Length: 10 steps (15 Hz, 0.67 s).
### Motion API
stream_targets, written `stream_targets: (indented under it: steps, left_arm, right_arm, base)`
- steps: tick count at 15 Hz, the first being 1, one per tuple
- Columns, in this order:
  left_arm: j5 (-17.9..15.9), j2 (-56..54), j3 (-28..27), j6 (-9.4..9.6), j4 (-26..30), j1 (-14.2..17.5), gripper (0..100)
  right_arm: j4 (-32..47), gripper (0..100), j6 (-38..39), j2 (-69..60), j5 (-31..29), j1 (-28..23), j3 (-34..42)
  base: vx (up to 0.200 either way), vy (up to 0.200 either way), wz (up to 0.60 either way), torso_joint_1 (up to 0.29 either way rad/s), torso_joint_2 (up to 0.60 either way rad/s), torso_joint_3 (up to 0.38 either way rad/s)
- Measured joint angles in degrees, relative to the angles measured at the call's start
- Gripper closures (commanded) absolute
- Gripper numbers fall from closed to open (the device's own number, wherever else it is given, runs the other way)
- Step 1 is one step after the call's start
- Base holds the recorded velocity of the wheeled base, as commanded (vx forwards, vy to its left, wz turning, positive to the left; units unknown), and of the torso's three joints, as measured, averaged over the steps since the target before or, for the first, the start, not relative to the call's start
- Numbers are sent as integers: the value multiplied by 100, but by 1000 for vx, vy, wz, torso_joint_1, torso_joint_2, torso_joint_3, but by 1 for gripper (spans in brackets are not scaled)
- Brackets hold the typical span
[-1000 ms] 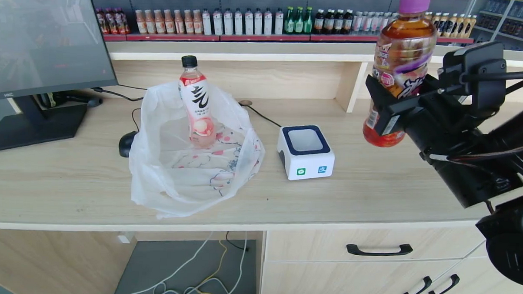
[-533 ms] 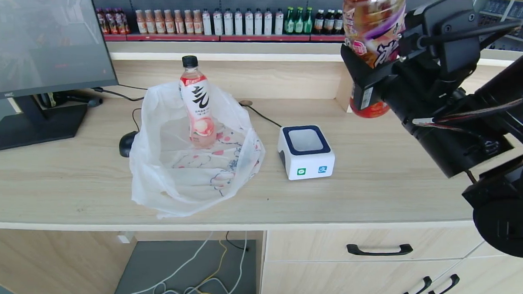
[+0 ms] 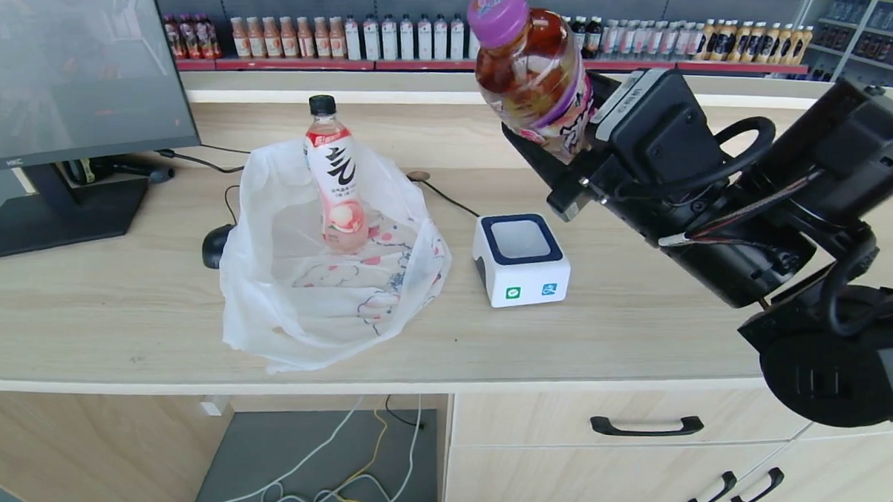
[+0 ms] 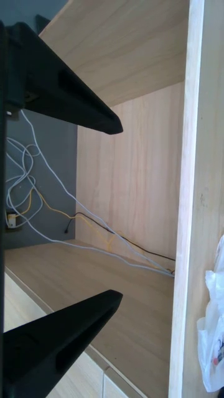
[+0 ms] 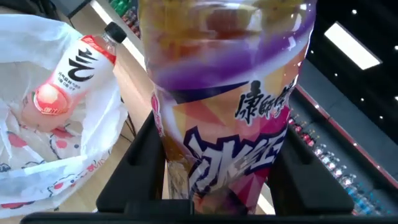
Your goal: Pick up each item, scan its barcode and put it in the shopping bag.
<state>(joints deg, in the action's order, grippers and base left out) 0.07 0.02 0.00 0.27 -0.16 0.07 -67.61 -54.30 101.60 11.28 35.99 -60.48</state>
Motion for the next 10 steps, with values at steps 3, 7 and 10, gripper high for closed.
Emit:
stream_targets:
  steps: [3, 7, 10]
  left_arm:
    - [-2, 0, 0, 0, 0, -2, 0]
    - [0, 0, 0, -2, 2, -2, 0]
    - [0, 0, 0, -2, 0, 2, 0]
  right_arm:
    - [6, 100, -263, 199, 757, -105, 0]
    - [1, 100, -505, 463, 1697, -369, -33]
    - [9, 100, -690, 678, 2157, -514, -52]
  base:
    - [0, 0, 0, 0, 0, 0]
    - [0, 0, 0, 0, 0, 0]
    - [0, 0, 0, 0, 0, 0]
